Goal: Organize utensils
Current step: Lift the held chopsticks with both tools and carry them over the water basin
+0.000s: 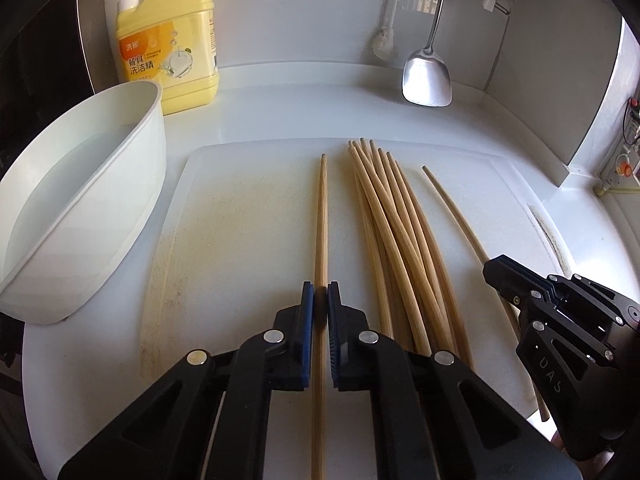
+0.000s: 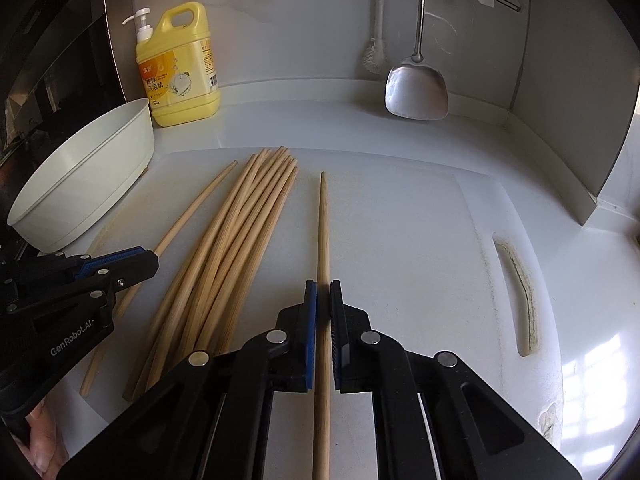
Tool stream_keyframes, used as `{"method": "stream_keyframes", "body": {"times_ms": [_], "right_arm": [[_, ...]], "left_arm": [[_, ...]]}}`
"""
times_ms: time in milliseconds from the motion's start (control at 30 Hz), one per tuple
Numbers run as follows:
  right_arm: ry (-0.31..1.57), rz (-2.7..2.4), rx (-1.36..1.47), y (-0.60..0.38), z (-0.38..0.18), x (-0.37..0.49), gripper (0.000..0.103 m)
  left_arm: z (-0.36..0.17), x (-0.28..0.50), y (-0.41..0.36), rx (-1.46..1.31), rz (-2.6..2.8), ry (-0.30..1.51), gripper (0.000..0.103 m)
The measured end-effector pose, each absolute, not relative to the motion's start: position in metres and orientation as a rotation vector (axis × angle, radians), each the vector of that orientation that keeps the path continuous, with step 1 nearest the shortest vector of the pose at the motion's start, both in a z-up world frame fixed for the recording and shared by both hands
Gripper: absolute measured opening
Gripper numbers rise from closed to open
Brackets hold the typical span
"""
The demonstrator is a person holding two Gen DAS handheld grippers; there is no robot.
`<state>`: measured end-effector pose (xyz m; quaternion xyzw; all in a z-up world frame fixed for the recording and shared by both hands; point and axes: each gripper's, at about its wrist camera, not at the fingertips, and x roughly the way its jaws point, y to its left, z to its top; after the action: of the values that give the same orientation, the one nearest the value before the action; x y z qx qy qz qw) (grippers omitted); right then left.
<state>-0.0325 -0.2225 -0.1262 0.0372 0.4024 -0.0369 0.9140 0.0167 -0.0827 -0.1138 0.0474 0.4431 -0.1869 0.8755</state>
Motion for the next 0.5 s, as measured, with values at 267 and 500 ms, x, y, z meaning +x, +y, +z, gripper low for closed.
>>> {"method": "stream_keyframes", "body": {"times_ms": [267,500], "right_arm": [[0.814,-0.048,0.115,-0.224,-0.109,-0.039,0.006],[0.779,0.01,0.119,-0.216,-0.061,-0.035,0.006]], "left_arm": [[-0.095,0.013,-0.073,0.046,-0.395,0.929,0.007],[-0.049,0.009,-0.055,0.02,-0.358,0.922,0.007]]}}
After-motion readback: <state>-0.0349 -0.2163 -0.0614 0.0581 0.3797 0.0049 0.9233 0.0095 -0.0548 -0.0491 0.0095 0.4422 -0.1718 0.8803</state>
